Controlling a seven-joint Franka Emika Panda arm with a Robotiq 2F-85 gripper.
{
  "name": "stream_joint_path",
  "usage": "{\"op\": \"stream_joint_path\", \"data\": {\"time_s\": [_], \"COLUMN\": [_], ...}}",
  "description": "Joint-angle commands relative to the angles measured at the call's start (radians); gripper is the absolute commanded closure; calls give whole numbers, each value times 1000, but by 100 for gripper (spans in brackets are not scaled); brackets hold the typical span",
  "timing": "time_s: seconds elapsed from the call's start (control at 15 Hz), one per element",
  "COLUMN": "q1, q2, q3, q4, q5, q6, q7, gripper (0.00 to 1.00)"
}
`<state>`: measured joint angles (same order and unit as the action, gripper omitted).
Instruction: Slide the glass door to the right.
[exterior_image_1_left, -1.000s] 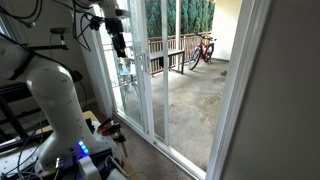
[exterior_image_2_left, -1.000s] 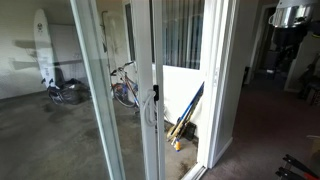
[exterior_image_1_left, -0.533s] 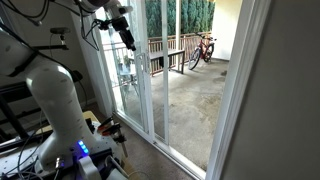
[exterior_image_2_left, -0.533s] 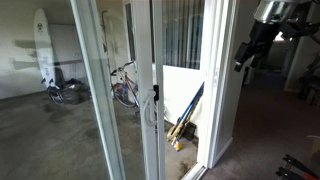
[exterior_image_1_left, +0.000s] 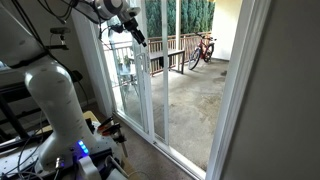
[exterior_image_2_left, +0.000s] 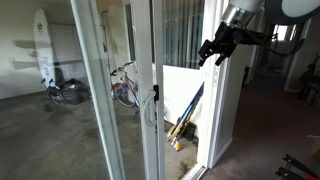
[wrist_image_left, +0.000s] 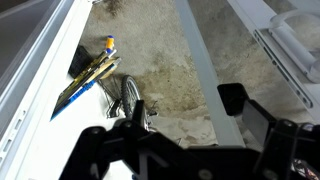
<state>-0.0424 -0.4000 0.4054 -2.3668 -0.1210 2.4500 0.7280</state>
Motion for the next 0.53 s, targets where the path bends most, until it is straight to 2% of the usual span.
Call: {"op": "stream_joint_path", "data": {"time_s": [0.0, 0.47], "q1": [6, 151], "q2": [130, 369], "q3": [13, -1], "q4": [111, 367], "q5": [-79, -115], "q6": [6, -139], "q7": [64, 57], "gripper": [0, 0]}}
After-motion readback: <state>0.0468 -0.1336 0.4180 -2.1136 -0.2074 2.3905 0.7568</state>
